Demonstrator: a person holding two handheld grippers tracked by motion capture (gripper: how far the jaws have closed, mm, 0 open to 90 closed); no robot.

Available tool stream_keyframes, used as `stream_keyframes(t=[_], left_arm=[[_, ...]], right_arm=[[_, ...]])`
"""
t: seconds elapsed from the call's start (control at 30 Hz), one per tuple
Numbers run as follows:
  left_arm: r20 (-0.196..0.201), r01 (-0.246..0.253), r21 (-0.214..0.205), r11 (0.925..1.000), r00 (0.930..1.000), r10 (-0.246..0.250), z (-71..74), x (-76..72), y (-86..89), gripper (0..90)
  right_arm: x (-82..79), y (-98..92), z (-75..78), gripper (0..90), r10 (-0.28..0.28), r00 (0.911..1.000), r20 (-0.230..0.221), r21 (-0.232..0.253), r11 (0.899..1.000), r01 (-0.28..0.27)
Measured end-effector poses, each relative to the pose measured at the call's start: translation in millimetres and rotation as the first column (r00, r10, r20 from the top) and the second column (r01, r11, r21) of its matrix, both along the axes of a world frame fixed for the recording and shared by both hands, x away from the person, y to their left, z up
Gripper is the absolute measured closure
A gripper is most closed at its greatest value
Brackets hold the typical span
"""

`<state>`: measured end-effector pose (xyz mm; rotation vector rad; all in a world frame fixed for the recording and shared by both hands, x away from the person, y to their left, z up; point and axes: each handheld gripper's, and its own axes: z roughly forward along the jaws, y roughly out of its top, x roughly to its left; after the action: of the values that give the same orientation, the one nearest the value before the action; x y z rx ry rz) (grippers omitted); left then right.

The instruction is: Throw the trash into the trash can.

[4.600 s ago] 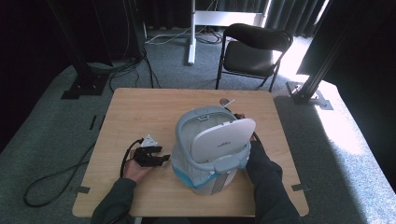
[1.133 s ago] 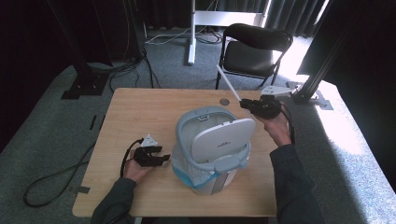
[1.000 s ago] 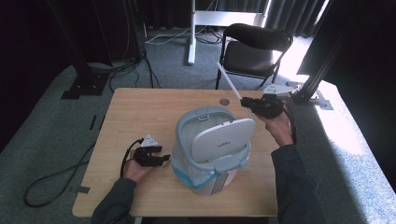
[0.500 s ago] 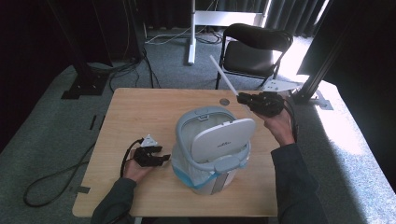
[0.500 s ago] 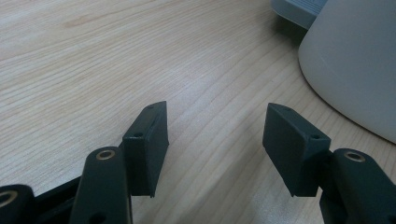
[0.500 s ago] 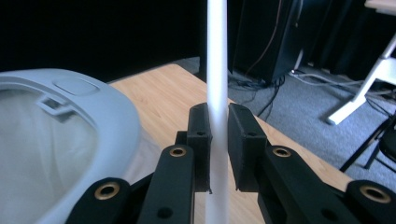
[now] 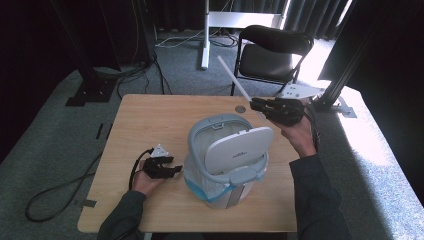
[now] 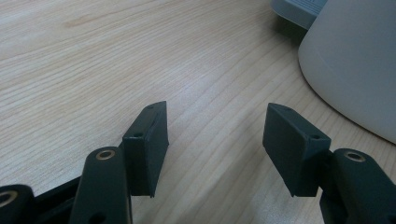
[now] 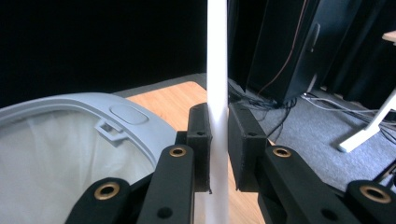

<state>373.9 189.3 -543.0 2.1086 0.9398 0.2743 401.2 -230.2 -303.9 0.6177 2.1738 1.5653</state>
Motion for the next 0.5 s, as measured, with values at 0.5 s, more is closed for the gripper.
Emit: stream_keyframes(t=[0.5], left_arm=[[-0.001,-0.001,-0.002,1.0,1.0,0.001,-0.1,0.1,0.1,40.8]], right_arm=[[-7.7,8.5,10.5,79.4,0.12,0.9928,-0.002,0.072,0.99,-0.12]])
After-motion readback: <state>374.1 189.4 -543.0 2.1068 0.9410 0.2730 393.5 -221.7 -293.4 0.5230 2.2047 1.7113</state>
